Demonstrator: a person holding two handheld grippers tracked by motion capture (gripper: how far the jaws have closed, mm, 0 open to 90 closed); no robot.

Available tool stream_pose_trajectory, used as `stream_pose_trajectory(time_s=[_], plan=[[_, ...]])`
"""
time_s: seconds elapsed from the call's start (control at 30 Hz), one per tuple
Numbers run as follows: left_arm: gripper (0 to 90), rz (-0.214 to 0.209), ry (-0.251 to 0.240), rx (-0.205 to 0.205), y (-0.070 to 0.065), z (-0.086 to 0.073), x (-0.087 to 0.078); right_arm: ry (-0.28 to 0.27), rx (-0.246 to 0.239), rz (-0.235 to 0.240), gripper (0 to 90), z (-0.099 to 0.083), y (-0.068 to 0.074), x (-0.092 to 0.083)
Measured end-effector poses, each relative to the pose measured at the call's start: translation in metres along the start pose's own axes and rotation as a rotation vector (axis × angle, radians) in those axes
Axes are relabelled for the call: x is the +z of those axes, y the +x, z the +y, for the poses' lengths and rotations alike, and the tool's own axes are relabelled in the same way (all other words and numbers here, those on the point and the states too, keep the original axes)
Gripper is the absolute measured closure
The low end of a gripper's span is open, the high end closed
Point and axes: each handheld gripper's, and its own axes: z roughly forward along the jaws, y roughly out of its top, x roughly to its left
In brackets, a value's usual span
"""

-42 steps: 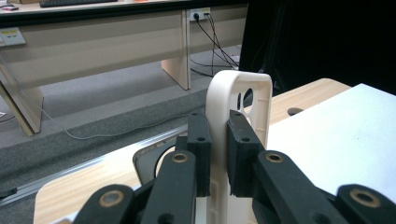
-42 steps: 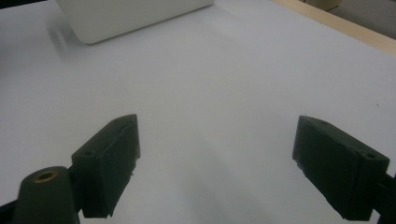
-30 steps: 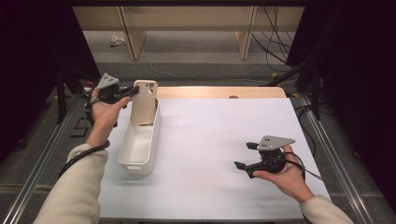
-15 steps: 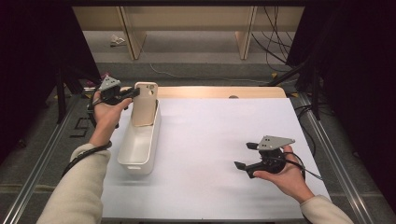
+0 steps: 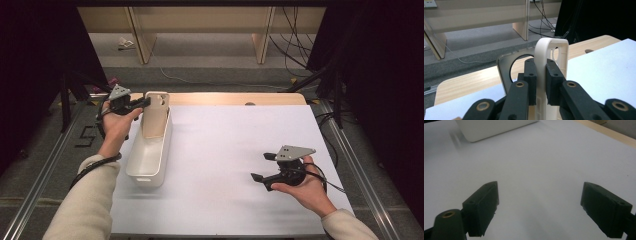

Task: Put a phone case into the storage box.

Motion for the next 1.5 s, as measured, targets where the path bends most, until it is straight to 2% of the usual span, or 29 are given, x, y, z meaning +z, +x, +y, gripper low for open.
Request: stream_pose_trajectory(time_s=[0.37, 0.53, 0.67, 1.23, 1.37, 1.5], plan=[[80.0, 0.007, 0.012, -0.012, 0.003, -0.005, 0.005, 0.002, -0.001, 0.000, 15.9, 0.000, 0.000, 0.000], [79.0, 0.010, 0.032, 0.004, 0.004, -0.006, 0.007, 0.001, -0.002, -0.001, 16.0, 0.000, -0.001, 0.000], [78.5, 0.019, 0.039, 0.001, 0.006, -0.007, 0.009, 0.000, -0.001, -0.002, 16.0, 0.000, -0.001, 0.000], [74.4, 0.084, 0.092, 0.058, 0.004, -0.001, 0.013, 0.002, -0.003, 0.001, 16.0, 0.000, -0.001, 0.000], [71.7, 0.104, 0.124, 0.102, 0.002, 0.000, 0.014, 0.002, -0.003, 0.002, 16.0, 0.000, -0.001, 0.000], [71.5, 0.127, 0.131, 0.110, 0.001, 0.003, 0.014, 0.003, -0.004, 0.002, 16.0, 0.000, -0.001, 0.000]])
